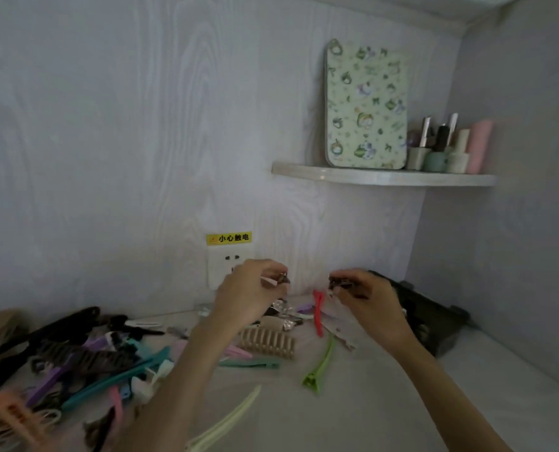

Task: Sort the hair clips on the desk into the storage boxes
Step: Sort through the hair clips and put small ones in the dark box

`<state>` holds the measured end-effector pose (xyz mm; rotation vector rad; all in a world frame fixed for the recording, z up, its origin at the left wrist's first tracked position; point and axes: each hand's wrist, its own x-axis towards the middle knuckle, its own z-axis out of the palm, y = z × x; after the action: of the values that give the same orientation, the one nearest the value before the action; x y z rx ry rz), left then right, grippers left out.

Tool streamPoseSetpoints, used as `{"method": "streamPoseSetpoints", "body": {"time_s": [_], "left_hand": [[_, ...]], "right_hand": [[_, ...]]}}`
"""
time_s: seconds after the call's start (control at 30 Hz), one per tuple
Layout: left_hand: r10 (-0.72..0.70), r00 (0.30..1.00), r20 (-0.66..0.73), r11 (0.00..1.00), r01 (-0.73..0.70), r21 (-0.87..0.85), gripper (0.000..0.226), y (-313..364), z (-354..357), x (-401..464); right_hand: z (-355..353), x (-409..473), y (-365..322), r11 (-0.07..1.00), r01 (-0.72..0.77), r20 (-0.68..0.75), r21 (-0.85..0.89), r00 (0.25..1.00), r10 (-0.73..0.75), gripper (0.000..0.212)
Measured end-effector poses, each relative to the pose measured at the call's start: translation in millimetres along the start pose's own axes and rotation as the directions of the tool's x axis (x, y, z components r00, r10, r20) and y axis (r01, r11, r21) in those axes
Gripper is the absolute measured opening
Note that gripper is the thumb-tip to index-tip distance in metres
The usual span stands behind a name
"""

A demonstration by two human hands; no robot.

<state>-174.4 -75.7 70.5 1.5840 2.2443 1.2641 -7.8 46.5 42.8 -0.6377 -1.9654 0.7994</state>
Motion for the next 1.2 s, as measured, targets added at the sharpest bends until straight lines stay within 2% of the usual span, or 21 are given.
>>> {"method": "streamPoseSetpoints", "body": {"time_s": [0.07,0.17,0.23,0.37,0.53,0.67,0.87,0.97,1.07,1.2], "left_hand": [[0.037,0.999,0.032,0.996,-0.034,-0.084,0.029,20.1,39.7,4.7],[0.066,0.996,0.057,0.990,-0.058,-0.131,0.026,43.8,91.7,16.4],[0.080,0.995,0.063,0.988,-0.071,-0.138,0.028,56.4,114.2,24.4],[0.125,0.987,0.105,0.983,-0.109,-0.150,0.033,80.2,143.7,39.3],[0.163,0.951,0.262,0.986,-0.161,-0.029,0.039,84.4,147.5,43.7],[0.131,0.960,0.247,0.988,-0.148,0.048,0.041,68.0,120.1,29.1],[0.057,0.991,0.119,0.991,-0.071,0.110,0.032,16.0,20.1,-16.5],[-0.028,1.000,0.005,0.988,0.027,0.152,0.029,-23.4,-39.3,-38.3],[-0.112,0.992,-0.066,0.963,0.125,0.237,0.031,-65.8,-93.5,-58.8],[-0.285,0.956,-0.073,0.886,0.292,0.360,0.036,-117.9,-146.2,-70.0]], "right_hand": [[-31.7,-3.1,18.5,0.986,0.024,-0.136,-0.166,0.990,-0.047,0.022],[-73.3,-5.5,43.9,0.950,-0.002,-0.208,-0.311,0.976,-0.066,0.021],[-89.5,-3.9,56.6,0.938,-0.009,-0.166,-0.346,0.985,-0.052,0.024],[-108.1,-3.3,72.6,0.916,-0.022,0.017,-0.401,0.999,0.031,0.035],[-116.9,-5.9,68.7,0.941,-0.052,-0.018,-0.334,0.999,0.048,0.033],[-107.3,-5.3,57.0,0.953,-0.053,0.007,-0.298,0.998,0.058,0.028],[-26.3,-4.5,6.7,0.960,0.073,0.202,-0.269,0.979,-0.018,0.024],[31.8,-4.1,-22.0,0.979,0.113,0.319,-0.172,0.946,-0.054,0.035],[82.7,-2.3,-50.3,0.966,0.186,0.441,-0.180,0.893,-0.090,0.024],[133.4,5.4,-87.5,0.950,0.265,0.542,-0.164,0.829,-0.138,0.027]]}}
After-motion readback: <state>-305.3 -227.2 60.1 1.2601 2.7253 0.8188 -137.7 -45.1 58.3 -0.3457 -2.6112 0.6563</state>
